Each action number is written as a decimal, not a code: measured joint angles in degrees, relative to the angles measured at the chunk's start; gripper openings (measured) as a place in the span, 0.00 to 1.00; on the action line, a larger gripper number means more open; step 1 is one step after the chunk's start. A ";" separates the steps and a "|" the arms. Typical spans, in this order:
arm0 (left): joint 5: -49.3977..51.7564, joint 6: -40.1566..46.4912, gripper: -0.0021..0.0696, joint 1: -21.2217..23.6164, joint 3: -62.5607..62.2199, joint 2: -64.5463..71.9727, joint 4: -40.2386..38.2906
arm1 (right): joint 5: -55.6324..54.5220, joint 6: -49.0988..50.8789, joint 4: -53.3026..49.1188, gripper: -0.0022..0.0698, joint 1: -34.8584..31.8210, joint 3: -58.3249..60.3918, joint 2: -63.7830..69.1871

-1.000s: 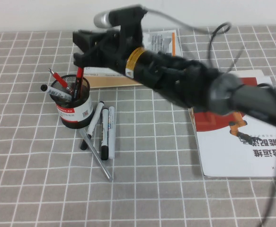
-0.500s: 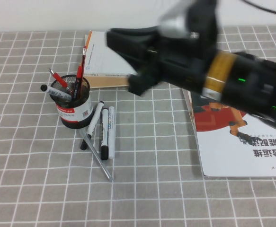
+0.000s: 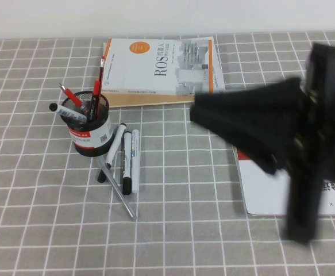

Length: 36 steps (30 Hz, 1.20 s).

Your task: Put the pen into the pen holder

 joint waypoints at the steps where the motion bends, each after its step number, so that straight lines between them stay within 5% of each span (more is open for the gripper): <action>1: 0.00 0.00 0.02 0.00 0.00 0.00 0.00 | -1.22 3.44 -3.53 0.01 0.00 0.25 -1.28; 8: 0.00 0.00 0.02 0.00 0.00 0.00 0.00 | -3.73 20.30 -23.90 0.01 0.00 1.98 -7.06; 25: 0.00 0.00 0.02 0.00 0.00 0.00 0.00 | 20.98 22.30 -23.90 0.01 0.00 11.09 -20.35; 30: 0.00 0.00 0.02 0.00 0.00 0.00 0.00 | 26.16 16.44 -11.91 0.01 0.00 16.38 -25.04; 32: 0.00 0.00 0.02 0.00 0.00 0.00 0.00 | 33.75 -4.58 10.06 0.01 0.00 21.60 -29.87; 36: 0.00 0.00 0.02 0.00 0.00 0.00 0.00 | 49.06 -27.71 36.92 0.01 0.00 26.32 -37.52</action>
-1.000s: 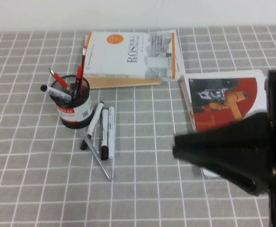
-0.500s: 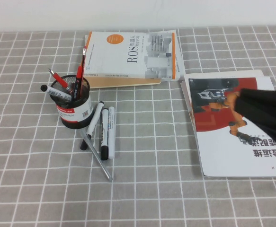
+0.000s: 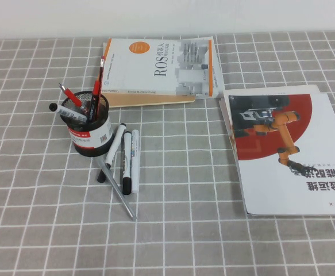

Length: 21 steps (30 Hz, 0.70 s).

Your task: Put the pen into the pen holder

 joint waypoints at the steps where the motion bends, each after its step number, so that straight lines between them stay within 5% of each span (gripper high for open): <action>1: 0.00 0.00 0.02 0.00 0.00 0.00 0.00 | 4.88 -4.53 6.01 0.01 0.00 0.65 -2.16; 5: 0.00 0.00 0.02 0.00 0.00 0.00 0.00 | 18.77 -12.64 17.87 0.01 0.00 2.94 -10.50; 9: 0.00 0.00 0.02 0.00 0.00 0.00 0.00 | 20.36 -13.75 19.10 0.01 0.00 7.47 -19.24; 21: 0.00 0.00 0.02 0.00 0.00 0.00 1.04 | 1.69 -6.90 20.38 0.01 -5.27 21.40 -21.89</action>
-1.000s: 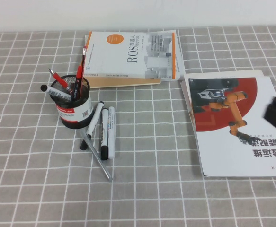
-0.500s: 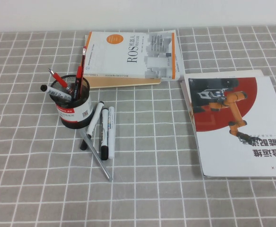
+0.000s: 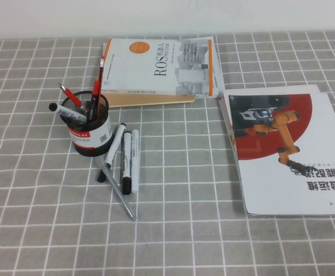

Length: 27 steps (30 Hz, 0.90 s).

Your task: Put the pen into the pen holder

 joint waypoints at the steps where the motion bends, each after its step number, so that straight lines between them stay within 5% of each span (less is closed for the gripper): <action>1: 0.00 0.00 0.02 0.00 0.00 0.00 0.00 | -1.11 0.00 1.84 0.01 -1.12 0.95 0.00; 10: 0.00 0.00 0.02 0.00 0.00 0.00 0.00 | -1.73 -21.60 24.75 0.01 -15.01 1.72 -0.10; 18: 0.00 0.00 0.02 0.00 0.00 0.00 0.00 | 2.74 -24.95 24.16 0.01 -32.58 1.72 -0.10; 27: 0.00 0.00 0.02 0.00 0.00 0.00 0.00 | 6.09 -22.88 22.08 0.01 -36.06 1.72 -0.10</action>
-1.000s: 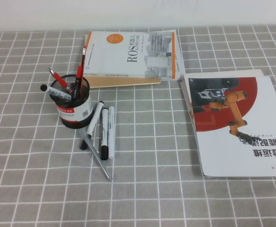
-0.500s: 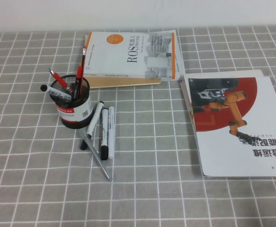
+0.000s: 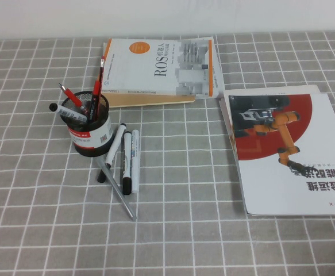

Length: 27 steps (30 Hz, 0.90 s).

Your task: Put the pen into the pen holder

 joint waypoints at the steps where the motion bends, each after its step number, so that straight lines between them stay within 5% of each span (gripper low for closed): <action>1: 0.00 0.00 0.02 0.00 0.00 0.00 0.00 | 0.00 0.00 -0.29 0.01 0.10 0.00 0.00; 27: 0.00 0.00 0.02 0.00 0.00 0.00 0.00 | 0.09 0.09 -1.94 0.01 0.10 0.00 0.00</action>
